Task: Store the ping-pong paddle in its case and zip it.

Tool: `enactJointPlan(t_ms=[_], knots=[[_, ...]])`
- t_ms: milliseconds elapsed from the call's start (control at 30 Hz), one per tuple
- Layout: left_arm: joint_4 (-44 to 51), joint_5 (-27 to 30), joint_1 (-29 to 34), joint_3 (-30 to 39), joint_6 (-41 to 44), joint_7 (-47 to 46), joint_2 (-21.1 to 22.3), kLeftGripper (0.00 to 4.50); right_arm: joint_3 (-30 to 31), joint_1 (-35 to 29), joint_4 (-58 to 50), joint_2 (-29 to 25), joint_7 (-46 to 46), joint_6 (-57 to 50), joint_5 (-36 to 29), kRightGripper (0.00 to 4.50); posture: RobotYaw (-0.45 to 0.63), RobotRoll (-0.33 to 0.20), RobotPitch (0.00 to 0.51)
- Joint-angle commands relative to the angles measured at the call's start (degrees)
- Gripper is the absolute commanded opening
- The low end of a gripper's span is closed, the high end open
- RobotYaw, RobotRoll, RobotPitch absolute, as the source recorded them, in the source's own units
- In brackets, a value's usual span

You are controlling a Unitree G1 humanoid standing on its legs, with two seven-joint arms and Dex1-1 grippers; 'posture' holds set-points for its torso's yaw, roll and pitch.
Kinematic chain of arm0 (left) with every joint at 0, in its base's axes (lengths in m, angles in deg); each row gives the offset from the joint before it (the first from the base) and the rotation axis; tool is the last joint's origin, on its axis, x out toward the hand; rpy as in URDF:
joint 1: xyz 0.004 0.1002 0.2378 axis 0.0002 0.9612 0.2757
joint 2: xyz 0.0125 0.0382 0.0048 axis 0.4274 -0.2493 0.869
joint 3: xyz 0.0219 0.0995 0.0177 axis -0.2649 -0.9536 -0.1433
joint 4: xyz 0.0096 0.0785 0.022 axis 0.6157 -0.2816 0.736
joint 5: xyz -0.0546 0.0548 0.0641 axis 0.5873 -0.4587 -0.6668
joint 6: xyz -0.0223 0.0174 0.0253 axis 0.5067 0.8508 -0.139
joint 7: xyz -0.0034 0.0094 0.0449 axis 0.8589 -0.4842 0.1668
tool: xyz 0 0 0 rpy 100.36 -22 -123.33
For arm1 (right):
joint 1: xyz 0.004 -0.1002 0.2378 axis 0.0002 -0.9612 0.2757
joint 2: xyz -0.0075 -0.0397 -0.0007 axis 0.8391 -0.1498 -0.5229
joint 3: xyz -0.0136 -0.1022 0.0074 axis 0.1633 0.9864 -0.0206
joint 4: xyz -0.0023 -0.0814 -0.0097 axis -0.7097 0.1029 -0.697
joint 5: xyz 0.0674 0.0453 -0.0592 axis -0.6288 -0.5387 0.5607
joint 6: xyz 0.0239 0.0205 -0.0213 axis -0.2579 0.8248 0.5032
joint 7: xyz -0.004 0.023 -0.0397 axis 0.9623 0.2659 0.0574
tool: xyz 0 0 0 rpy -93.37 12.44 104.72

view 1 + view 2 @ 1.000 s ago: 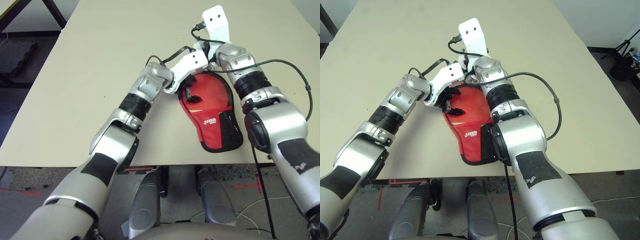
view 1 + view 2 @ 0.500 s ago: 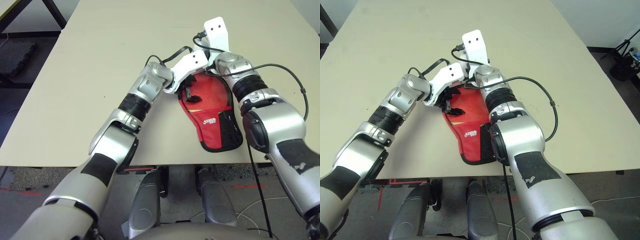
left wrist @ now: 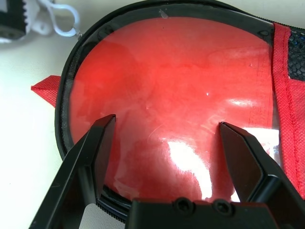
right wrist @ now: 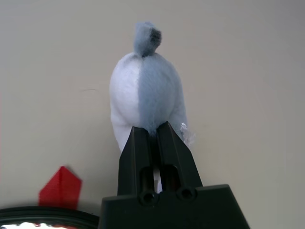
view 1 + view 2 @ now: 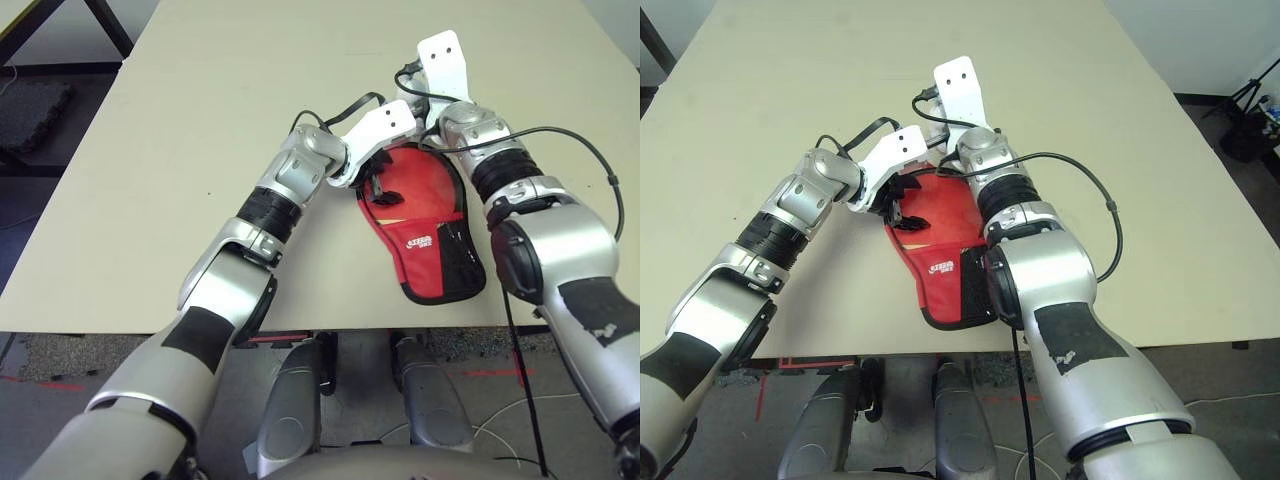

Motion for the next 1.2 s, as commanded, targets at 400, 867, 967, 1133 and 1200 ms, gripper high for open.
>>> enactJointPlan(t_ms=[400,867,967,1133,1200], knots=[[0.09,-0.31,2.78,-2.31,0.95,0.58,-0.83,4.5,8.63,-9.15,-24.27,-11.5,-16.62,-14.77,6.66,0.03,-0.14,0.0,0.255],[-0.03,-0.24,2.69,-2.47,0.8,0.64,-1.26,4.5,11.5,-28.08,-68.66,-20.73,-29.51,-40.79,4.93,0.03,-0.16,0.0,0.263],[-0.31,-0.27,2.63,-2.44,0.55,0.72,-1.27,4.5,12.49,-31.75,-73.96,-24.36,-31.76,-43.31,4.27,0.03,-0.17,0.0,0.265],[-0.22,-0.31,2.73,-2.56,0.47,1.01,-1.25,4.5,13.05,-36.87,-82.15,-29.85,-34.48,-47.31,2.61,0.03,-0.17,0.0,0.268],[-0.14,-0.3,2.74,-2.58,0.52,1.12,-1.25,4.5,13.2,-38.16,-84.42,-31.43,-34.96,-48.38,1.79,0.03,-0.17,0.0,0.268]])
